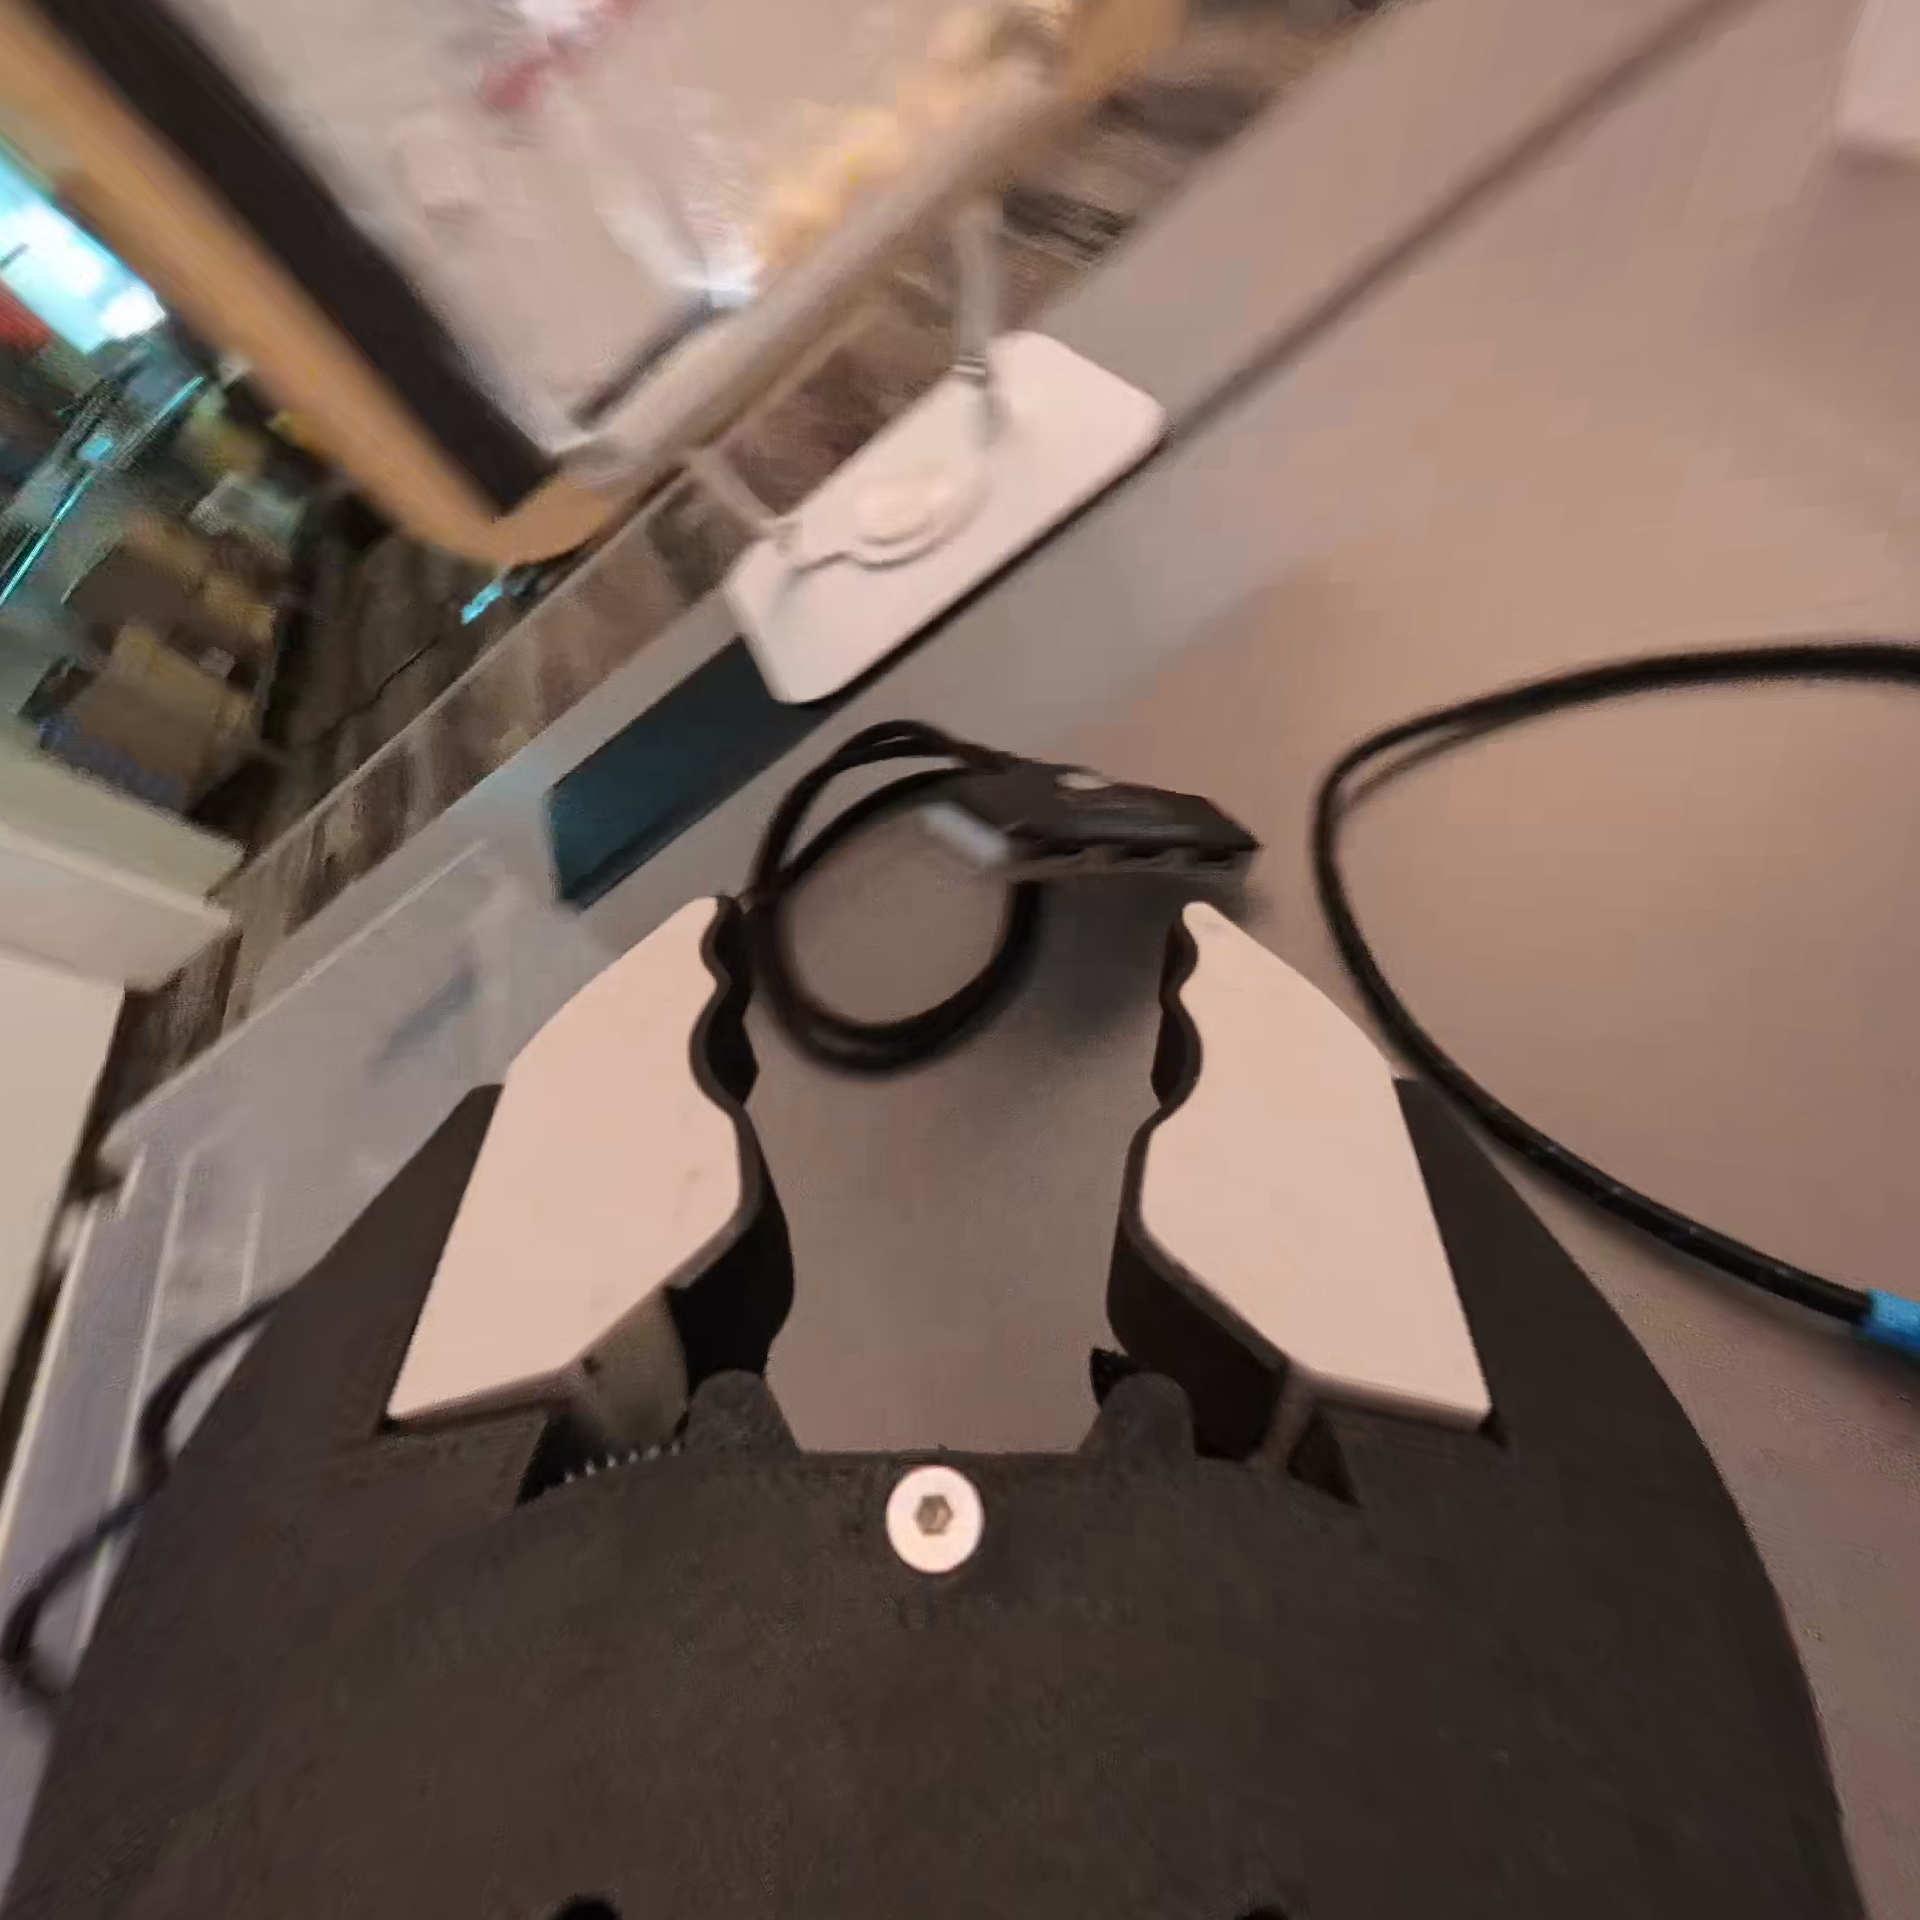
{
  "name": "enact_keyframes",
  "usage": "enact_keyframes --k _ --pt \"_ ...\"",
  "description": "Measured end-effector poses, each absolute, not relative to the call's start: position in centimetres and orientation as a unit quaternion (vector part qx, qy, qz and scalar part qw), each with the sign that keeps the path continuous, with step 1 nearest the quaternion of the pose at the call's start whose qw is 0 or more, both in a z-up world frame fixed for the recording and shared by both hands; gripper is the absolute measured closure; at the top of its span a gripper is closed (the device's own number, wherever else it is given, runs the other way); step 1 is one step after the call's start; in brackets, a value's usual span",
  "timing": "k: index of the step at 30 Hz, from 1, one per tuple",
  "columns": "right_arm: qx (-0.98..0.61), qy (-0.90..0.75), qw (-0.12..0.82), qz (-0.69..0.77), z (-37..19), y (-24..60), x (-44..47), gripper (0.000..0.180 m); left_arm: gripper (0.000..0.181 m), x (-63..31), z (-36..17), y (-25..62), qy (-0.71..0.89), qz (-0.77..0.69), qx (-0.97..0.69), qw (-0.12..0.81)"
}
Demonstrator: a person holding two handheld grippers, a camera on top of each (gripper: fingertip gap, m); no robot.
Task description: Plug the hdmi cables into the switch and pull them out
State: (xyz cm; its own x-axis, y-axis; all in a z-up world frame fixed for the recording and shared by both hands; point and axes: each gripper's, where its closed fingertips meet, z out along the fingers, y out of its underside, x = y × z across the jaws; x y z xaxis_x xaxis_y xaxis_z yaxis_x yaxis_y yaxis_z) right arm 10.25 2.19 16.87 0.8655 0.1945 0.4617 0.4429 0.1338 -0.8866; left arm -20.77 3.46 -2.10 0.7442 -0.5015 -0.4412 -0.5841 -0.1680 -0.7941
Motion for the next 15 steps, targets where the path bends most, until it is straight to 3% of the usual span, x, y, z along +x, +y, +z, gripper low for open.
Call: enact_keyframes --k 7,11,15 --pt "-0.653 -0.246 0.711 -0.082 16.7 2.4 10.0 0.119 0.112 -41.7 2.5 3.1 0.125 0.071 -0.799 0.583" --pt "-0.655 -0.259 0.705 -0.084 16.4 2.8 9.0 0.119 0.122 -47.8 1.9 5.1 0.154 0.115 -0.811 0.553" --pt "-0.660 -0.273 0.693 -0.097 15.9 3.2 8.1 0.119 0.123 -51.2 -1.3 7.8 0.253 0.227 -0.832 0.439"
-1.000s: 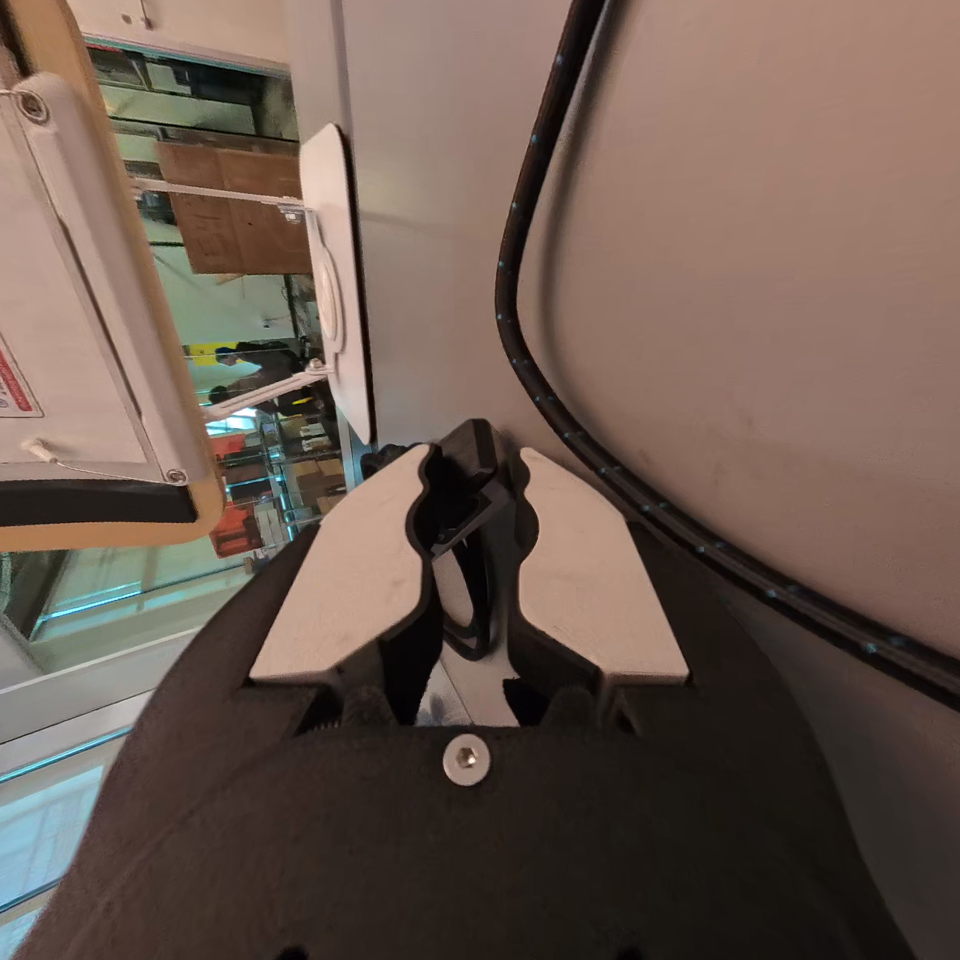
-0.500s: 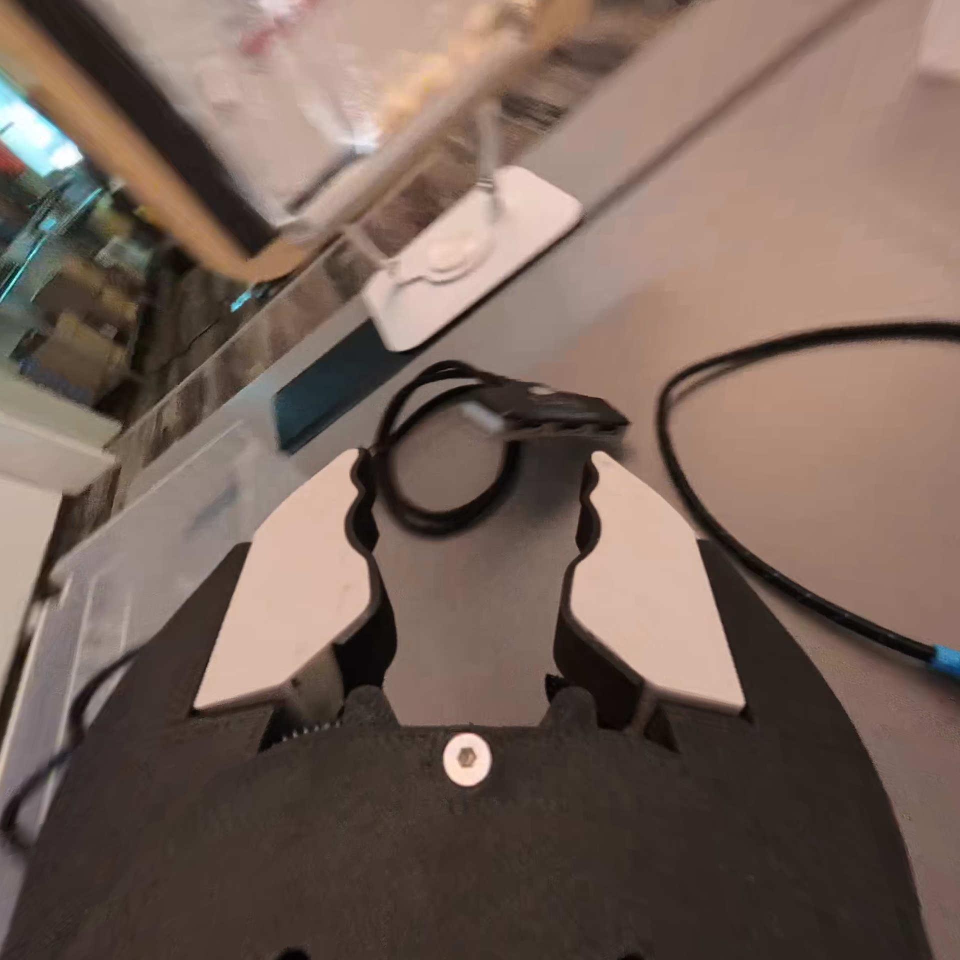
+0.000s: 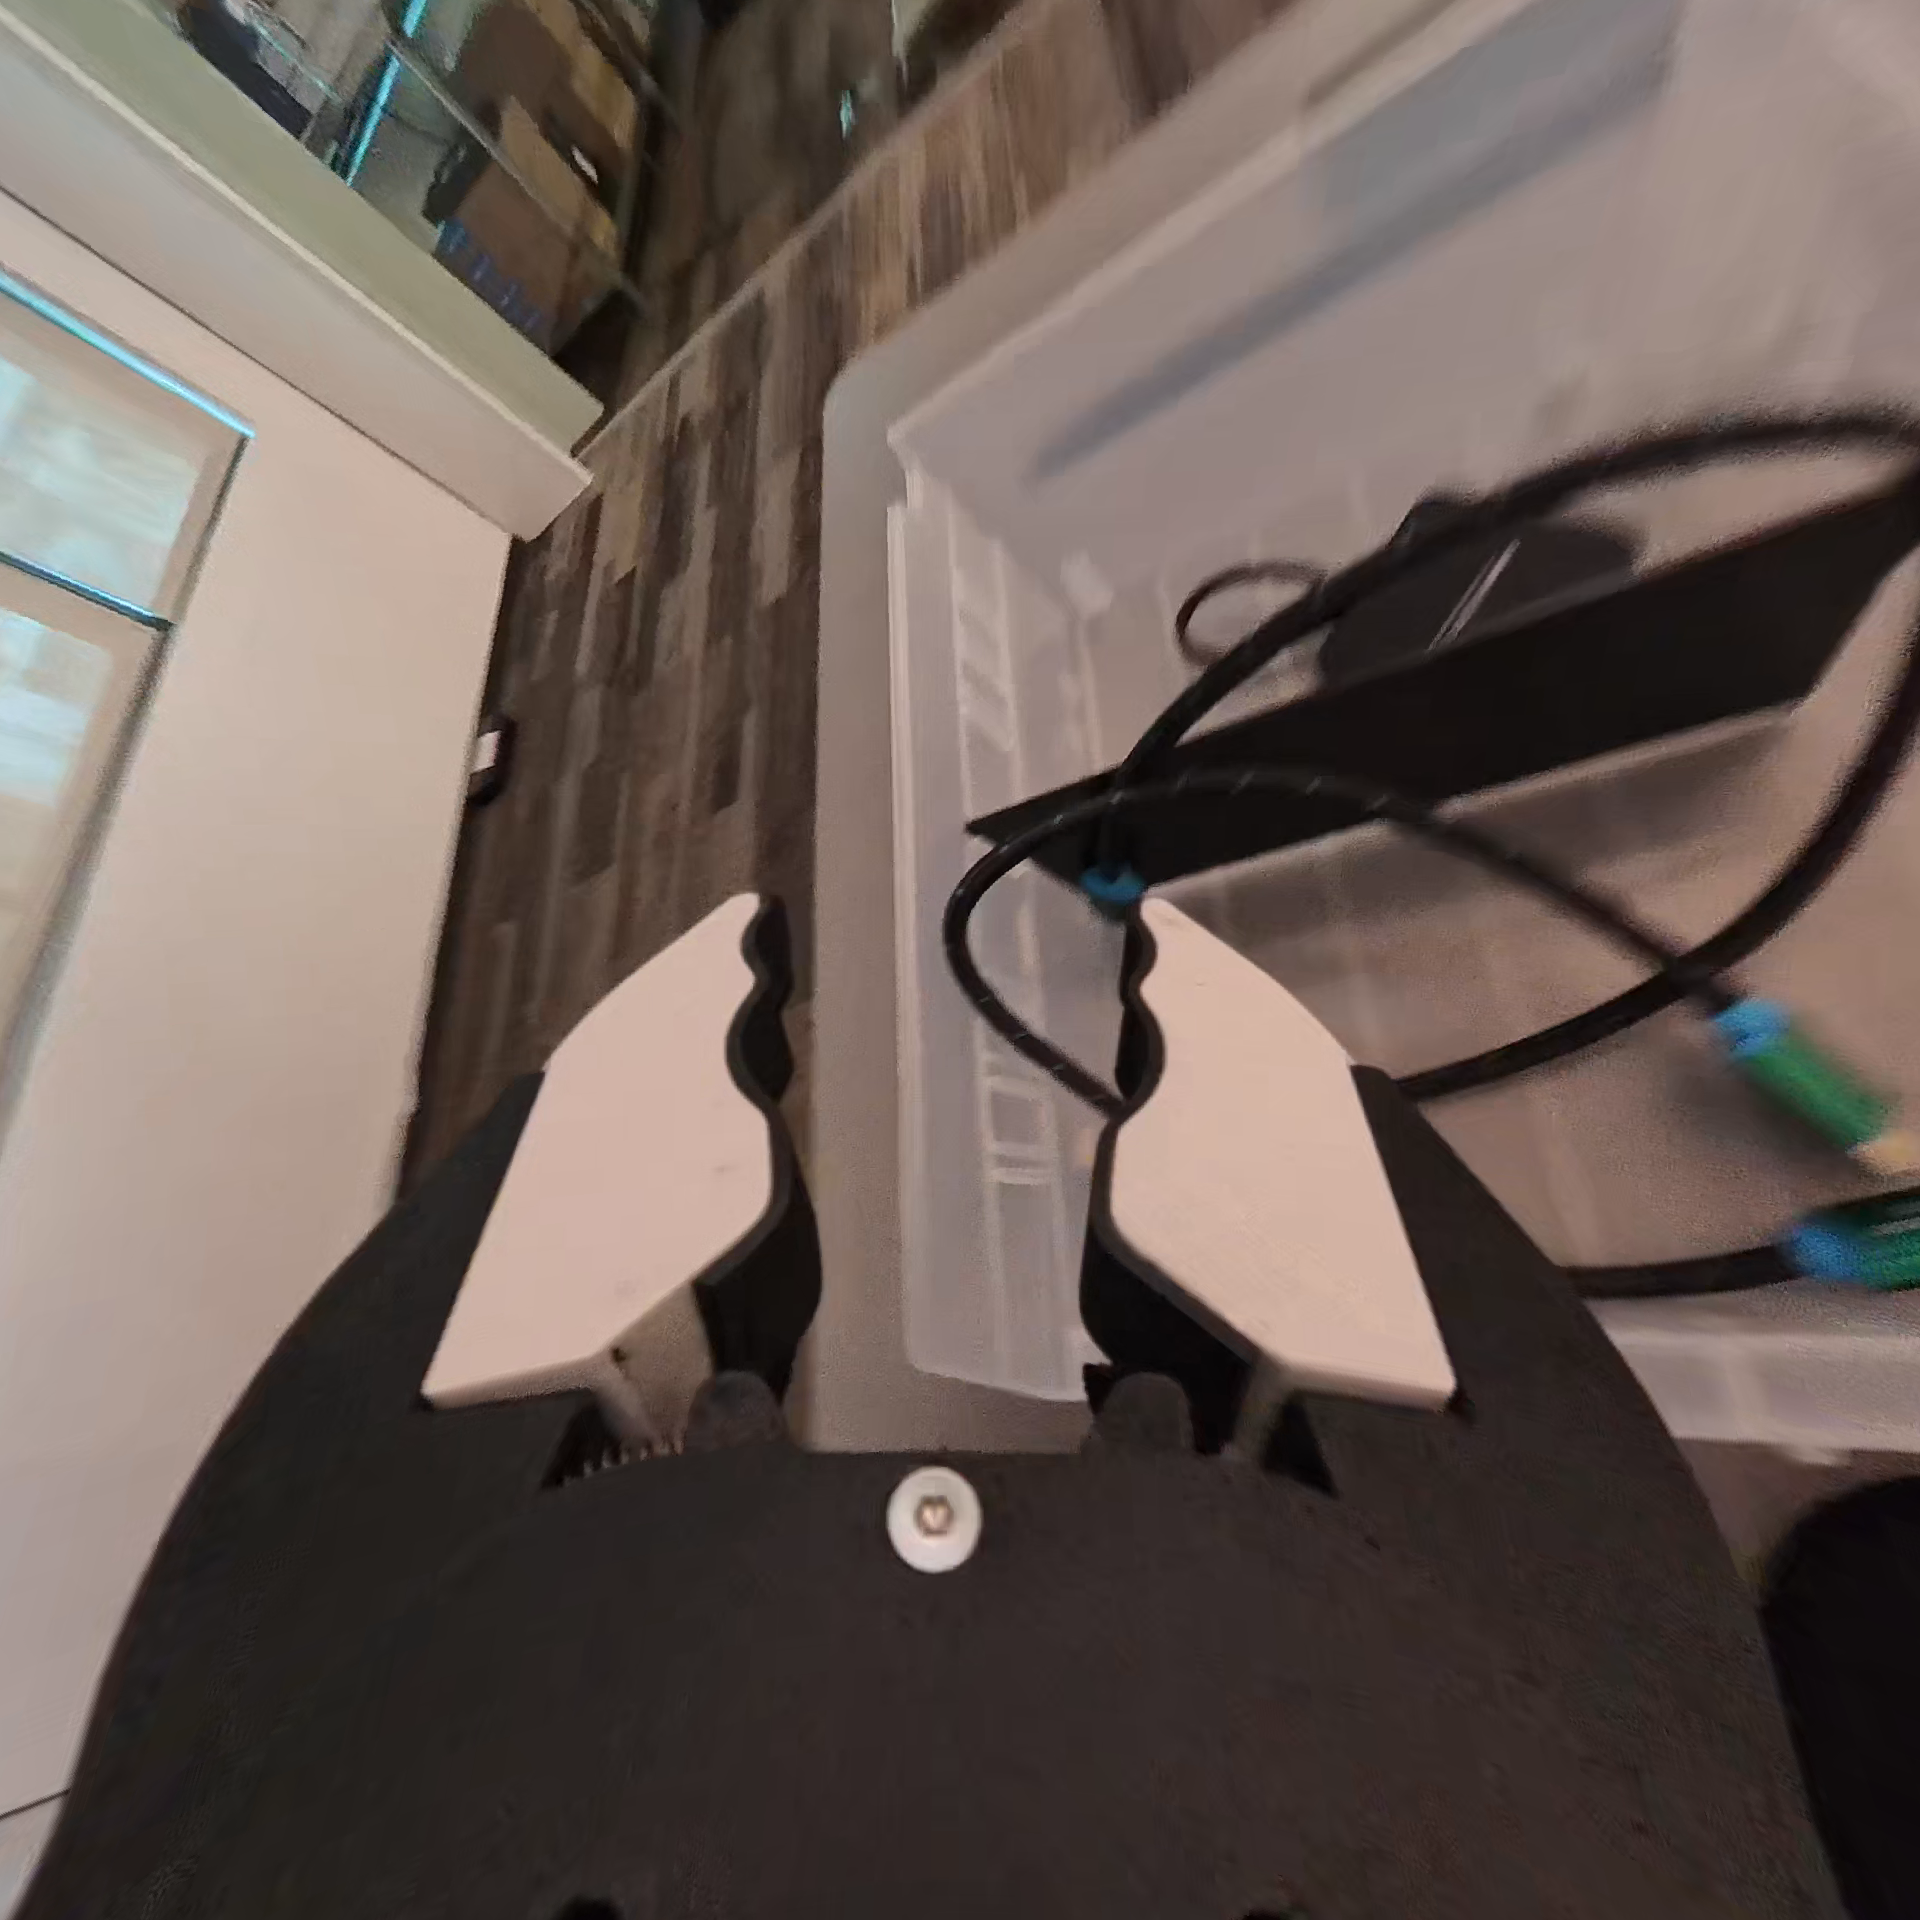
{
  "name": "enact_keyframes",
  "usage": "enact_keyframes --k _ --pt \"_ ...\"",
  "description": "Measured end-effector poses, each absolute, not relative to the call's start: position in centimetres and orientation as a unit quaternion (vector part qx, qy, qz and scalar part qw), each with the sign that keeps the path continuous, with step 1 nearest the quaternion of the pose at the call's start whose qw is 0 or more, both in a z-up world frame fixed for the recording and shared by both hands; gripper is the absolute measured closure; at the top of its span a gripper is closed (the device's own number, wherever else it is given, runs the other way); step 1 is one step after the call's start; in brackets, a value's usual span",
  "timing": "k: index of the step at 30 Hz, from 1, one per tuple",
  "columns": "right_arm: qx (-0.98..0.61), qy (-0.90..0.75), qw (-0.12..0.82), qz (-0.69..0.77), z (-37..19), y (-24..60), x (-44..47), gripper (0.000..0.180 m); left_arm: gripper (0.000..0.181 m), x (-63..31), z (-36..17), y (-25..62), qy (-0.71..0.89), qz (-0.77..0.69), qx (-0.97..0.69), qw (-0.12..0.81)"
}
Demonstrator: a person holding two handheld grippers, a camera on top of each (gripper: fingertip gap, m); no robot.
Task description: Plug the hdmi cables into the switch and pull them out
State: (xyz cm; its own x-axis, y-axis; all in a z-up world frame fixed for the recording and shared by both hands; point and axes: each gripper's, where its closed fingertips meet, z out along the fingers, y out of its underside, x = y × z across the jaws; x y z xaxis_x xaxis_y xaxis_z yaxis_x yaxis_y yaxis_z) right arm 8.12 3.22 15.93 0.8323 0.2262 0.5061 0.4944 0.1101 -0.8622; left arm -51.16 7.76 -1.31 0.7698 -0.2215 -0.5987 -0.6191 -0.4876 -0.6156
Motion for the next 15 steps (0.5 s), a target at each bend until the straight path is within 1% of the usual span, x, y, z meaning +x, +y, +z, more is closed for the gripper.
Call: enact_keyframes --k 2,4,9,13,15 --pt "-0.661 -0.276 0.690 -0.100 15.8 3.4 7.9 0.119 0.125 -52.2 -3.1 8.7 0.290 0.252 -0.841 0.381" --pt "-0.663 -0.278 0.688 -0.102 15.7 3.5 7.8 0.119 0.127 -53.1 -4.3 9.4 0.294 0.256 -0.854 0.343" --pt "-0.668 -0.277 0.683 -0.106 15.4 3.8 8.0 0.119 0.138 -54.3 -5.5 10.8 0.299 0.273 -0.864 0.300" --pt "-0.669 -0.276 0.681 -0.109 15.3 3.9 8.2 0.119 0.162 -54.6 -5.9 11.0 0.292 0.272 -0.874 0.279" --pt "-0.669 -0.276 0.682 -0.108 15.3 3.9 8.1 0.119 0.166 -54.5 -5.3 10.8 0.283 0.271 -0.874 0.287"
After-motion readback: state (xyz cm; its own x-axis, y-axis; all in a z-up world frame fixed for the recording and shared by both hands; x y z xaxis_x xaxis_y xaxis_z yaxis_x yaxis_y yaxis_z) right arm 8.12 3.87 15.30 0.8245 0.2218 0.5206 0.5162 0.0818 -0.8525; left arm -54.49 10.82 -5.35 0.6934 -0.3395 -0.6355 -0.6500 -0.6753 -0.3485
